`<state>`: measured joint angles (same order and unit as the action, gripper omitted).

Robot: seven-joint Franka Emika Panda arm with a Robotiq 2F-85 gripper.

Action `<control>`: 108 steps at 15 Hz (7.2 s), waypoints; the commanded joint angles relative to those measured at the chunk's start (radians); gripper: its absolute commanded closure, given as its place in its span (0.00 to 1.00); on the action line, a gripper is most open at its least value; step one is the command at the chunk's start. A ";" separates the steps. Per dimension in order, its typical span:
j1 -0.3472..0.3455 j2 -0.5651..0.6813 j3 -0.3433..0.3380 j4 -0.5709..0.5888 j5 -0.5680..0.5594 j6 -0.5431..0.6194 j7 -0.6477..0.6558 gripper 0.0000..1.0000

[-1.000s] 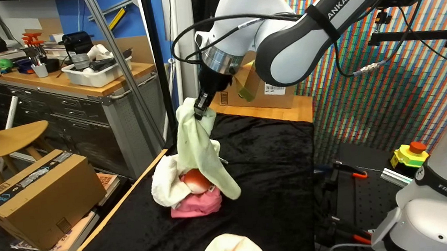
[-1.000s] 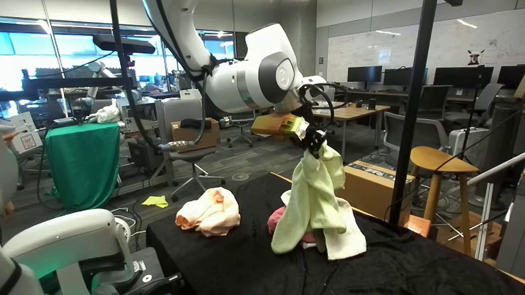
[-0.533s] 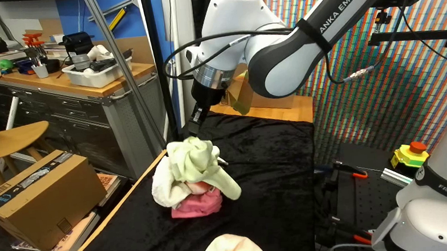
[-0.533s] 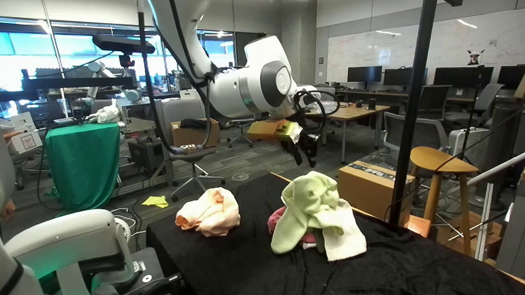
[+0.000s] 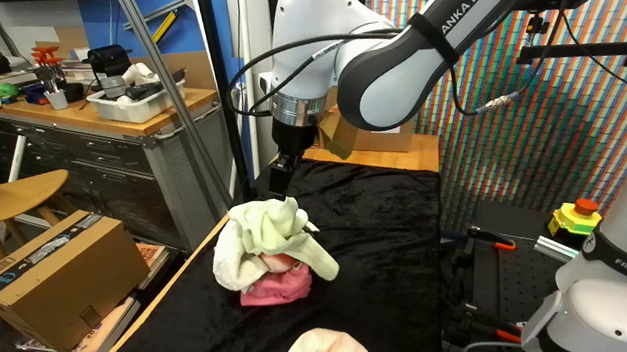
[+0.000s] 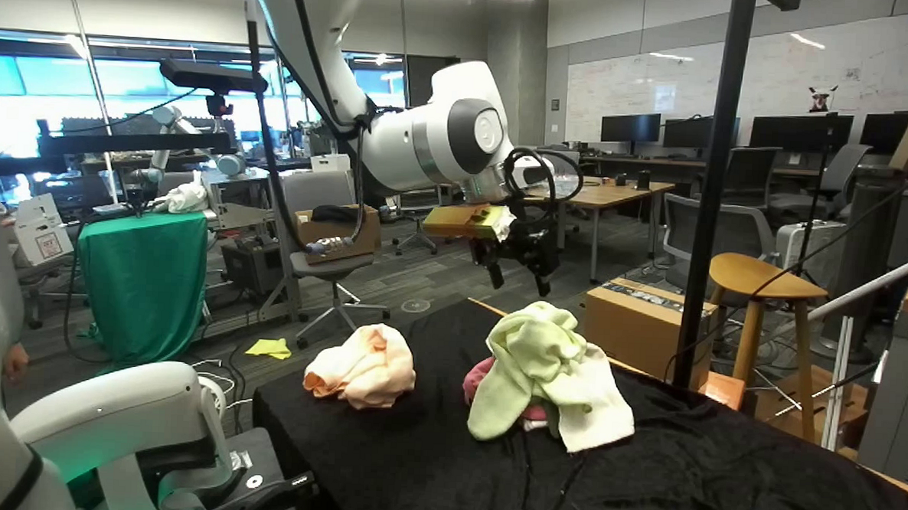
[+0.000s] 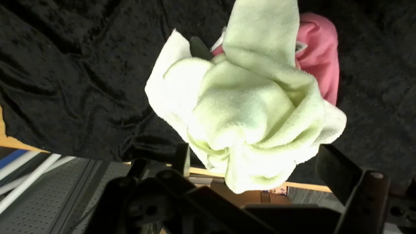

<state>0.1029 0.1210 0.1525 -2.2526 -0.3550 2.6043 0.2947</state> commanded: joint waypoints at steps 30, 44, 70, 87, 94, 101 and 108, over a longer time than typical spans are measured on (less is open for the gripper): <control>0.271 0.326 0.168 0.178 0.436 -0.173 -0.097 0.00; 0.275 0.402 0.141 0.149 0.354 -0.106 -0.291 0.00; 0.235 0.398 0.071 0.120 0.200 0.016 -0.373 0.00; 0.203 0.440 0.106 0.125 0.239 0.036 -0.407 0.40; 0.170 0.399 0.115 0.106 0.263 0.027 -0.406 0.95; 0.075 0.263 0.160 0.058 0.347 0.033 -0.492 0.96; -0.012 0.099 0.174 0.056 0.506 0.046 -0.613 0.96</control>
<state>0.1271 0.3067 0.3141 -2.1687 0.0789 2.6251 -0.2616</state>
